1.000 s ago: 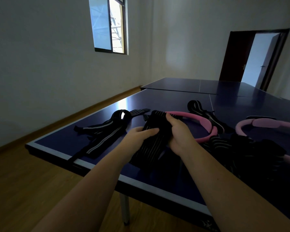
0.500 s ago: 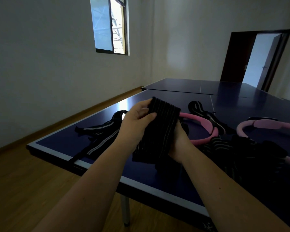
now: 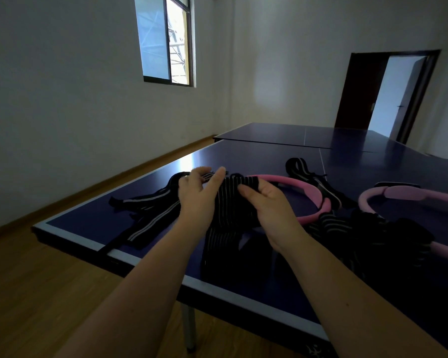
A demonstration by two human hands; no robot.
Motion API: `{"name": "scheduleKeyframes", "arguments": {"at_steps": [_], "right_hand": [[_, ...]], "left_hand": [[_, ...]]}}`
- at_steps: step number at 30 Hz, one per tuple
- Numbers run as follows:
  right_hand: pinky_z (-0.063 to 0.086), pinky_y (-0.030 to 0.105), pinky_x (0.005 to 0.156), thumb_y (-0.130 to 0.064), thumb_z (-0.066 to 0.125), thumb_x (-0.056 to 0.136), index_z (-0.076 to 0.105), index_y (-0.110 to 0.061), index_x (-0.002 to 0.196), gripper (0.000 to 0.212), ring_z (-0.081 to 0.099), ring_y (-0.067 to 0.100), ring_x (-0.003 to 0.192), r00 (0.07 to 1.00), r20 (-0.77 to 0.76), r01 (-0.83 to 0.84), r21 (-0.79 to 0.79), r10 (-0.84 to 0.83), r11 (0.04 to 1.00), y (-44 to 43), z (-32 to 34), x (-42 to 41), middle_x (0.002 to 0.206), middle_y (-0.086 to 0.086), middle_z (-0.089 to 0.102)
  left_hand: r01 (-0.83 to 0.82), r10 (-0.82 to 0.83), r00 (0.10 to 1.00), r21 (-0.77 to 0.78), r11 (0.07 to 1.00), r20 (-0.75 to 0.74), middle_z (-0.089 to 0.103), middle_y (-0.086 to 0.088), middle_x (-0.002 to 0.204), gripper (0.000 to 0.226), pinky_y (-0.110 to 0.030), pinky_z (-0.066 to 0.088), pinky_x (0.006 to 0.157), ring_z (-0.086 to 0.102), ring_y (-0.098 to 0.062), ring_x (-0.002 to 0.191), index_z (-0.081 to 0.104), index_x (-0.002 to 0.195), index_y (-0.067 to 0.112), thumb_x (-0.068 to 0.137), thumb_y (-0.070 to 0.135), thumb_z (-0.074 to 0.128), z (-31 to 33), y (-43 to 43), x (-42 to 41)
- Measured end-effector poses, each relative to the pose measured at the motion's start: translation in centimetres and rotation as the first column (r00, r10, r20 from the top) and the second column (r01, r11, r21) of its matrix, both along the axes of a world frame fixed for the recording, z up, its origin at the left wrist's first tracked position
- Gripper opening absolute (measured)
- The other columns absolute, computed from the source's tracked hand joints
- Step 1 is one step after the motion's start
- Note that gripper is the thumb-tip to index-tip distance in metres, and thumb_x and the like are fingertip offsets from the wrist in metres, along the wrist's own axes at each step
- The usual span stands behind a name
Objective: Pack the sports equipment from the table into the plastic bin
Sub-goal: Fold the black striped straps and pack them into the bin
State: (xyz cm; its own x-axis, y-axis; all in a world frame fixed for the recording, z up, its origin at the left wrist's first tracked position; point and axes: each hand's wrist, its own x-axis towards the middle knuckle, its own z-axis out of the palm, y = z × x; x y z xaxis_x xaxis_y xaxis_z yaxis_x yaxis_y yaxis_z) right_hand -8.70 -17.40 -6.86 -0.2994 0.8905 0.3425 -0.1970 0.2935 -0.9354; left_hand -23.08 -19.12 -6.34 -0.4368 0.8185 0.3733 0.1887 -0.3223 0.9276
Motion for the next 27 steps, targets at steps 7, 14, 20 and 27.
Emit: {"name": "scheduleKeyframes", "arguments": {"at_steps": [7, 14, 20, 27], "right_hand": [[0.057, 0.031, 0.083, -0.016, 0.057, 0.099, 0.06, -0.017, 0.115, 0.016, 0.069, 0.017, 0.098, 0.999, 0.023, 0.029, 0.004, -0.029, 1.0, 0.4, 0.0, -0.2, 0.109, 0.006, 0.07], [0.044, 0.014, 0.079, -0.031, 0.05, 0.102, 0.045, -0.03, 0.136, 0.034, 0.057, -0.004, 0.103, 0.968, 0.242, -0.056, -0.052, 0.067, 0.997, -0.5, -1.0, -0.6, 0.121, -0.011, 0.059], [0.052, 0.021, 0.081, -0.014, 0.043, 0.104, 0.062, -0.022, 0.125, 0.029, 0.067, 0.013, 0.101, 0.978, 0.207, 0.004, 0.098, -0.025, 0.995, -0.5, -0.8, -1.2, 0.112, -0.001, 0.07], [0.057, 0.029, 0.066, 0.002, 0.04, 0.094, 0.067, -0.012, 0.083, 0.033, 0.068, 0.021, 0.077, 0.988, -0.141, 0.046, -0.108, -0.061, 0.993, 0.2, -1.1, 0.2, 0.087, 0.003, 0.072]], "left_hand": [[0.241, -0.241, 0.968, 0.012, 0.97, 0.065, 0.069, -0.011, 0.101, 0.013, -0.042, 0.054, 0.089, 0.067, -0.024, 0.096, 0.062, 0.105, 0.014, 0.103, 0.015, 0.05, -1.0, -0.8, 1.2], [0.005, 0.01, 0.997, 0.178, 0.984, -0.082, 0.058, -0.002, 0.09, 0.015, -0.032, 0.05, 0.07, 0.058, -0.01, 0.078, 0.045, 0.109, 0.009, 0.106, 0.023, 0.042, -0.3, -0.3, 0.6], [-0.019, 0.015, 1.0, 0.152, 0.988, 0.027, 0.055, -0.002, 0.089, 0.005, -0.027, 0.048, 0.063, 0.056, -0.006, 0.073, 0.04, 0.108, 0.014, 0.103, 0.016, 0.041, -0.8, -0.1, 0.6], [0.328, -0.217, 0.895, -0.246, 0.912, 0.389, 0.07, -0.013, 0.097, 0.076, -0.038, 0.055, 0.076, 0.066, -0.03, 0.088, 0.066, 0.117, 0.011, 0.095, 0.072, 0.027, -1.0, 0.1, 0.7]]}}
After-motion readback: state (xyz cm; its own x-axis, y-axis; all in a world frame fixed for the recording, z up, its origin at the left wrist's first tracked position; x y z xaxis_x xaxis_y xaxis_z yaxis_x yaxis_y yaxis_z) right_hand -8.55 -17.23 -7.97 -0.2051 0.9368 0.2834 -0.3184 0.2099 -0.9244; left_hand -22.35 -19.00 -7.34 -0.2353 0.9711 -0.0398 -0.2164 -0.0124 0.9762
